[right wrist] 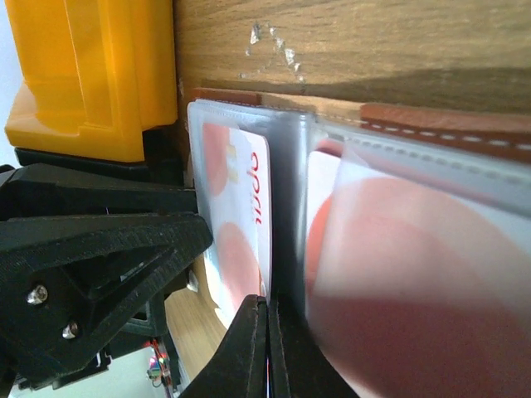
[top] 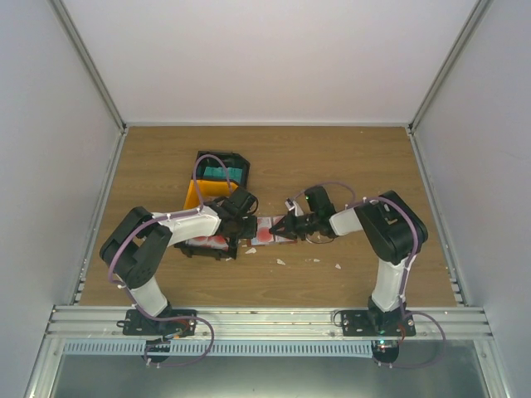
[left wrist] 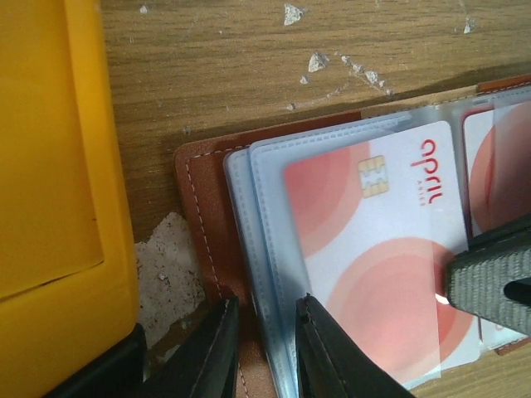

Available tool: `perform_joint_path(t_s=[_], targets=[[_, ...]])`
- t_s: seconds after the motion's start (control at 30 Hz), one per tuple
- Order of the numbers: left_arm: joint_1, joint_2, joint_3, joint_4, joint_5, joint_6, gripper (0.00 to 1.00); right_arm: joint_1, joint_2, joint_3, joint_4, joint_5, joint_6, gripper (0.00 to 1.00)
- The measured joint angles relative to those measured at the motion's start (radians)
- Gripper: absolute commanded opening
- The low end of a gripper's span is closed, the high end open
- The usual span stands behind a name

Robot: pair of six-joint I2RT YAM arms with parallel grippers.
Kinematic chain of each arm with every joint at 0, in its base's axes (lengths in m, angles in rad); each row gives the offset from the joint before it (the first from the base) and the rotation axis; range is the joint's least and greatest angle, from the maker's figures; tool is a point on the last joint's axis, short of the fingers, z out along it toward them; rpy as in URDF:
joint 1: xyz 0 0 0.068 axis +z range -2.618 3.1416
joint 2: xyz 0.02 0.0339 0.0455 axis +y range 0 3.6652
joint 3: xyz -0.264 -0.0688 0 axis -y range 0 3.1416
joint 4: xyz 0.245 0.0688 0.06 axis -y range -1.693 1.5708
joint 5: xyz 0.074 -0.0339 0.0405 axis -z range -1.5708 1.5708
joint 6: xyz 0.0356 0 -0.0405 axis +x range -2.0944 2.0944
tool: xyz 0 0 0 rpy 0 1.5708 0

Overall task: Put the credit cards into the card holder
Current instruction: Insert the credit card into the card holder.

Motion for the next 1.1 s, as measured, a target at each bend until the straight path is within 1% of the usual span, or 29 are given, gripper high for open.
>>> perform_joint_path(t_s=[0.27, 0.37, 0.4, 0.47, 0.53, 0.6, 0.7, 0.77, 0.97, 1.07, 1.1], targets=[[0.002, 0.0, 0.0, 0.005, 0.008, -0.002, 0.22, 0.036, 0.005, 0.0, 0.045, 0.051, 0.04, 0.0], [0.002, 0.0, -0.006, 0.016, 0.016, -0.003, 0.23, 0.052, 0.002, -0.004, 0.061, 0.074, 0.051, 0.01], [0.003, -0.002, -0.007, 0.019, 0.019, -0.003, 0.24, 0.056, -0.006, -0.011, 0.068, 0.085, 0.055, 0.02], [0.004, -0.008, -0.015, 0.03, 0.027, -0.005, 0.27, 0.063, -0.038, -0.029, 0.067, 0.119, 0.056, 0.09], [0.004, -0.016, -0.022, 0.036, 0.038, -0.009, 0.29, 0.071, -0.083, -0.04, 0.044, 0.164, 0.046, 0.18], [0.004, -0.03, -0.026, 0.039, 0.049, -0.015, 0.31, 0.073, -0.13, -0.041, 0.011, 0.212, 0.024, 0.21], [0.004, -0.053, -0.027, 0.049, 0.064, -0.024, 0.34, 0.075, -0.19, -0.038, -0.041, 0.282, -0.011, 0.3], [0.004, -0.068, -0.027, 0.061, 0.072, -0.031, 0.36, 0.081, -0.212, -0.025, -0.088, 0.329, -0.041, 0.34], [0.004, -0.082, -0.032, 0.115, 0.093, -0.08, 0.38, 0.116, -0.212, 0.021, -0.209, 0.433, -0.093, 0.34], [0.004, -0.082, -0.043, 0.124, 0.094, -0.099, 0.39, 0.13, -0.189, 0.039, -0.246, 0.464, -0.108, 0.3], [0.004, -0.082, -0.046, 0.124, 0.094, -0.105, 0.39, 0.134, -0.183, 0.043, -0.252, 0.466, -0.113, 0.24]])
